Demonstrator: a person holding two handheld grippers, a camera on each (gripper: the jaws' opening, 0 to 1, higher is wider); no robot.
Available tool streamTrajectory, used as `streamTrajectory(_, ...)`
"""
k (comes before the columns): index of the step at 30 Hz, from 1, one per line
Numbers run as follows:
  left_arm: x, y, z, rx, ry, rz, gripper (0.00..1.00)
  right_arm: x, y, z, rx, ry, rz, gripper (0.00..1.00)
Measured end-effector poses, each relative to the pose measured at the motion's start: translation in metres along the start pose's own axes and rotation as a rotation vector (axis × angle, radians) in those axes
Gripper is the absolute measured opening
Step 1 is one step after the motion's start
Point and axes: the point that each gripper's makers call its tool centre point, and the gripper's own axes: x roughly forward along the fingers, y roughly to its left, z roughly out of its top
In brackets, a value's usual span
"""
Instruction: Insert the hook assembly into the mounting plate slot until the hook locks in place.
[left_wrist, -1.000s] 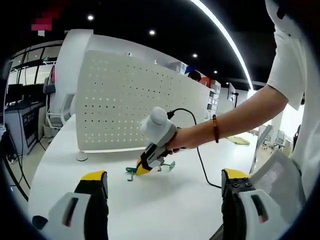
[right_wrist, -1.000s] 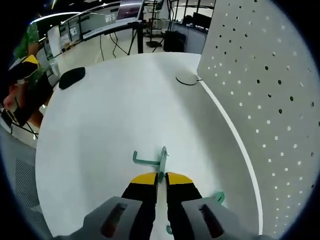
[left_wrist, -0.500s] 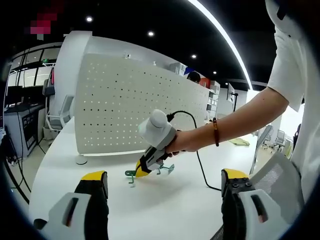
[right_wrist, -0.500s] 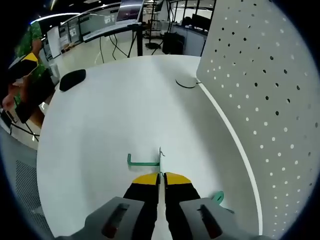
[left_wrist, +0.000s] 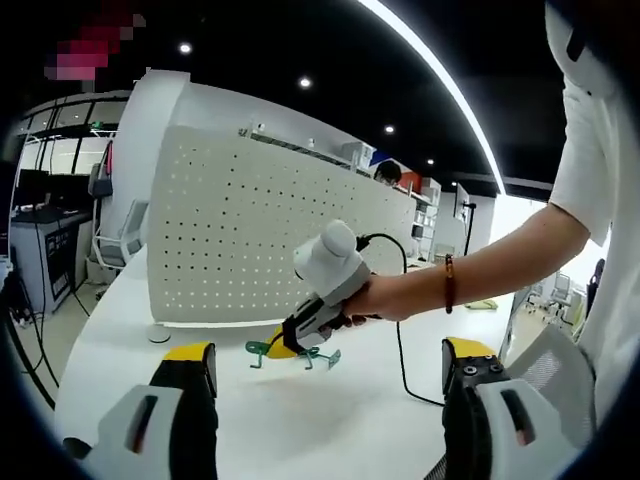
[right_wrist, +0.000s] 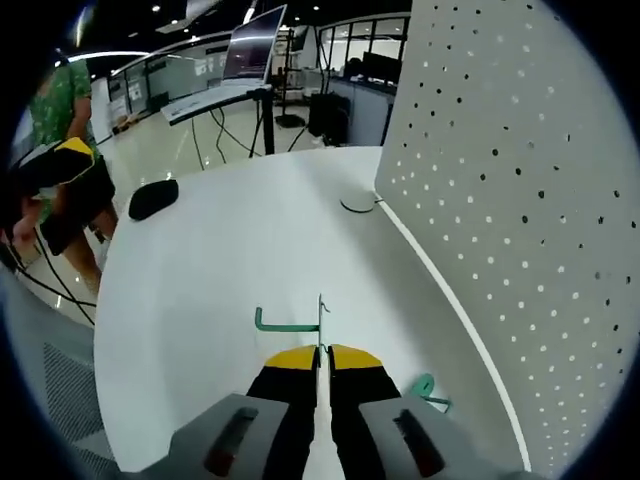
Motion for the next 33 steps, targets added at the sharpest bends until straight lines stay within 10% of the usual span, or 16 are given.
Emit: streamTrajectory(33, -0.003, -0.053, 0.028, 0.023, -0.028, -0.006, 0.92, -0.109, 0.032, 0.014, 0.116, -0.293, -0.101, 0.02)
